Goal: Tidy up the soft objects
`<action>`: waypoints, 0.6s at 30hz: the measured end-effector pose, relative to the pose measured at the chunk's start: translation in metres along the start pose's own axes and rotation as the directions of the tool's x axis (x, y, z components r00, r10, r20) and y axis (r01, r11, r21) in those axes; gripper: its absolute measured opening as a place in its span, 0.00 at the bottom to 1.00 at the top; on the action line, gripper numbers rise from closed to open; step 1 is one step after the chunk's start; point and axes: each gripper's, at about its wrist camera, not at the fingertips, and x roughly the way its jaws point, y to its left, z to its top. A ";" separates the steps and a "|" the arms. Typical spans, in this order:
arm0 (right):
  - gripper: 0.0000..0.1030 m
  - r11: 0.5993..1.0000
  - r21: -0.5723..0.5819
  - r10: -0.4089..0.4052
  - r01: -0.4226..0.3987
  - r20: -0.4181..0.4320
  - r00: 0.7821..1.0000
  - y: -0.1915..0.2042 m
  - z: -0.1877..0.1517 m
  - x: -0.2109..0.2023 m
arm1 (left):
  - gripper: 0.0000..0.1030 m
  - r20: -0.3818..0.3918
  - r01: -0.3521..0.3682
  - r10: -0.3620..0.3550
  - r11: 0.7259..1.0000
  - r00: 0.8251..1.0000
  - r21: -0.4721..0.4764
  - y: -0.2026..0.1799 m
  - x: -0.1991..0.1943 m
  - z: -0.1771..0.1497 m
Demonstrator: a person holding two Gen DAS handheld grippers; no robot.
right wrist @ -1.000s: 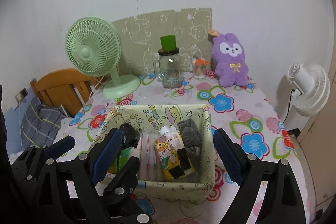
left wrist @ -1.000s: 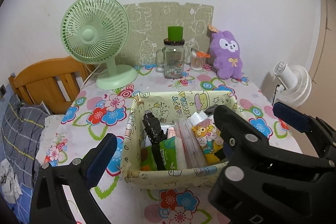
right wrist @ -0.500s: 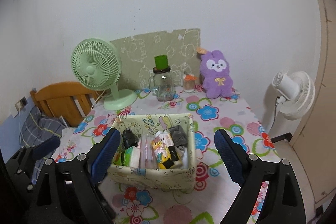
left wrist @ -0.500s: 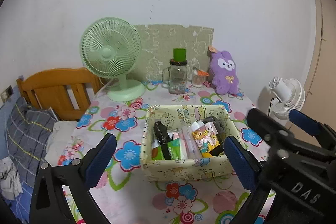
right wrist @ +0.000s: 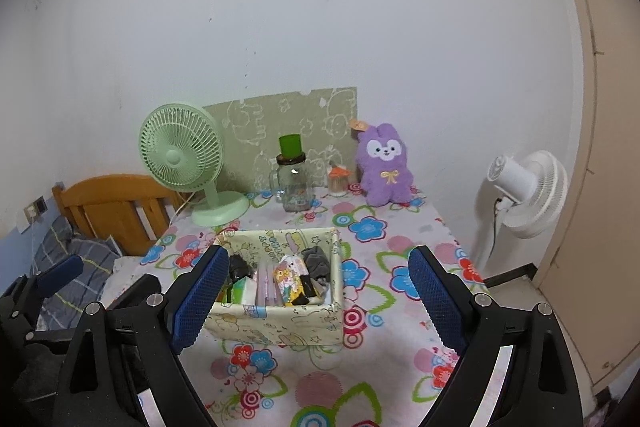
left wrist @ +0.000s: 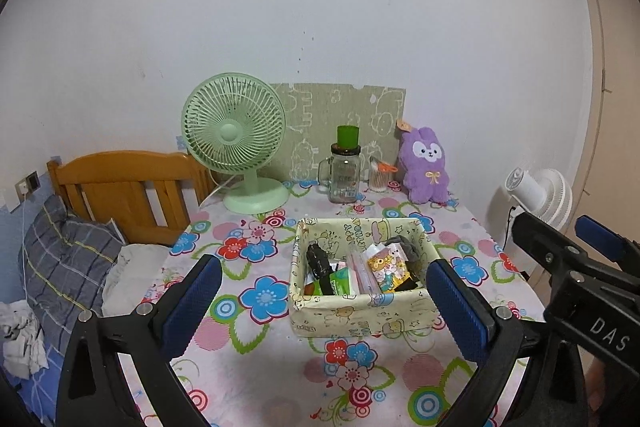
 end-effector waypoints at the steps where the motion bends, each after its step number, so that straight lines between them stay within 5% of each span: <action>1: 0.92 1.000 0.002 -0.005 0.005 0.008 1.000 -0.001 -0.001 -0.005 | 1.00 0.004 0.002 -0.002 1.000 1.000 -0.001 0.001 -0.003 -0.001; 18: 0.94 1.000 0.015 -0.026 0.026 0.034 0.999 -0.008 -0.016 -0.038 | 1.00 0.037 0.001 -0.001 1.000 0.999 -0.010 0.005 -0.029 -0.015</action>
